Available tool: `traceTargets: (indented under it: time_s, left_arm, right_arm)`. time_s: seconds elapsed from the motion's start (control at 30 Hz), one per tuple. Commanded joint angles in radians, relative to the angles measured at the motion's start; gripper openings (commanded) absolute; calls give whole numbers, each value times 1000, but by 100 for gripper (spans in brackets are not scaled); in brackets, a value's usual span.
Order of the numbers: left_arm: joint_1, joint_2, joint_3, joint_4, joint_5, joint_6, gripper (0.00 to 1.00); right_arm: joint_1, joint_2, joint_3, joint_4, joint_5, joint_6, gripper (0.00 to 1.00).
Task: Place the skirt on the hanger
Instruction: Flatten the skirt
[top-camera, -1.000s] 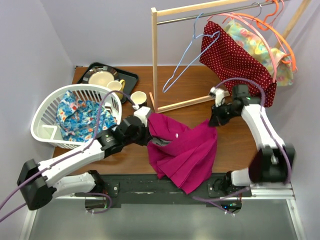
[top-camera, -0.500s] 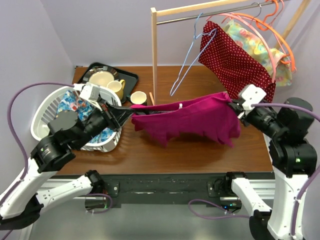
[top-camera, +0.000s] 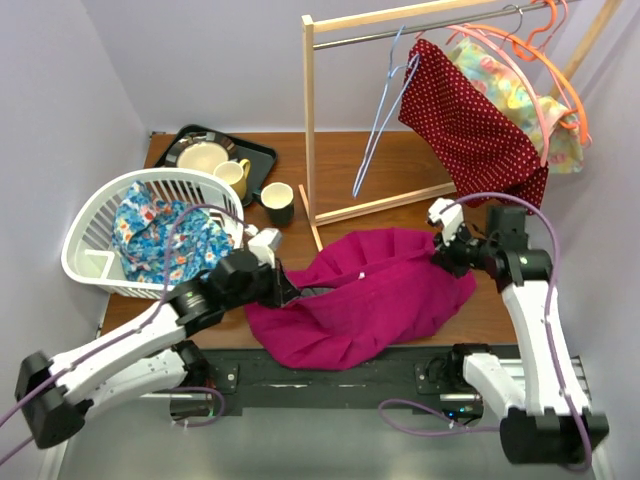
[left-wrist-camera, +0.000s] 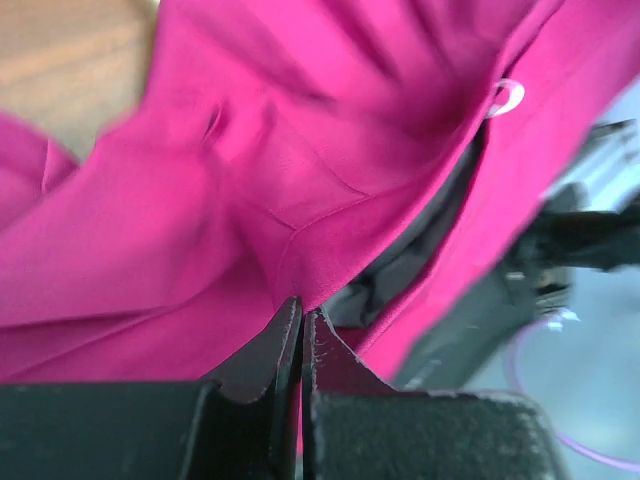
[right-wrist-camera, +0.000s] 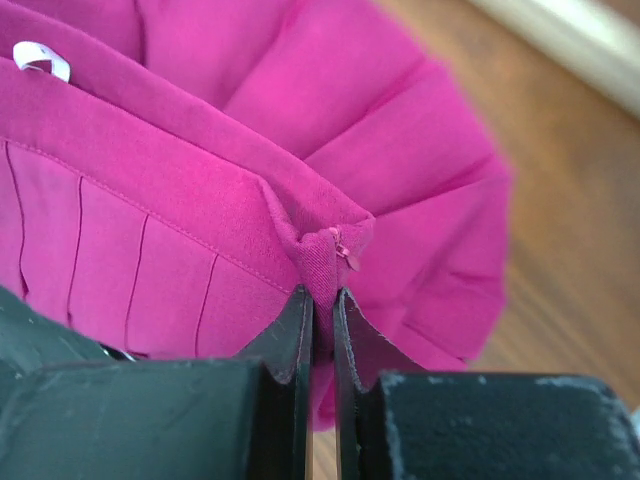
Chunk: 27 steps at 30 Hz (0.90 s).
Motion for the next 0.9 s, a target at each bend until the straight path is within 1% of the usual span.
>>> traceTargets:
  time_s: [0.0,0.07,0.1,0.13,0.2,0.23,0.3,0.37,0.4,0.47,0.5,0.53,0.57,0.6,0.63,0.67,0.7,0.73,0.77,0.8,0.83,0.87]
  left_arm:
    - [6,116,-82,253,35,-50,0]
    - [9,165,-117,327,81,-61,0]
    - [7,181,-123,327,96,-66,0]
    - [7,207,-126,360,108,-63,0]
    - [9,224,-129,368,133,-57,0]
    - [7,236,-128,367,138,-54,0]
    - [9,248,-129,356,133,-43,0]
    - [12,256,-128,352,112,-41,0]
    - [12,259,-129,352,104,-40,0]
    - [13,268,-128,365,101,-38,0]
    - [13,273,-125,370,104,-38,0]
    - [13,283,-120,378,115,-37,0]
    - [15,287,-114,381,131,-34,0]
    - [13,288,-108,375,138,-26,1]
    - [13,288,-91,364,142,-18,10]
    - [15,284,-79,346,144,-12,16]
    - [13,276,-70,300,142,5,22]
    - [15,248,-50,278,138,12,32]
    - [13,228,-42,238,123,17,37]
    - [15,209,-33,220,113,29,42]
    - [13,164,-16,198,103,37,51]
    - [15,143,-4,150,69,43,55]
  right_arm:
    - [-1,111,-58,72,9,-99,0]
    - [-1,130,-61,-22,-28,-186,0]
    - [-1,134,-61,-55,-42,-270,0]
    - [-1,137,-61,-100,-57,-297,0]
    - [-1,131,-66,-137,-65,-372,0]
    - [-1,125,-69,-131,-53,-372,2]
    - [-1,133,-67,-125,-31,-365,9]
    - [-1,154,-63,-91,7,-334,13]
    - [-1,160,-56,-83,13,-302,22]
    - [-1,163,-37,-85,10,-279,39]
    - [-1,157,-8,-86,6,-248,56]
    - [-1,150,14,-108,-2,-240,62]
    - [-1,139,41,-123,-11,-237,66]
    - [-1,121,98,-134,-22,-216,72]
    - [-1,113,133,-155,-27,-207,74]
    - [-1,107,167,-168,-34,-199,76]
    - [-1,101,242,-183,-59,-185,78]
    - [-1,102,279,-207,-76,-176,79]
    - [-1,105,316,-217,-93,-162,80]
    - [-1,110,386,-226,-114,-126,81]
    - [-1,123,417,-220,-172,-92,82]
    - [-1,131,445,-211,-200,-54,82]
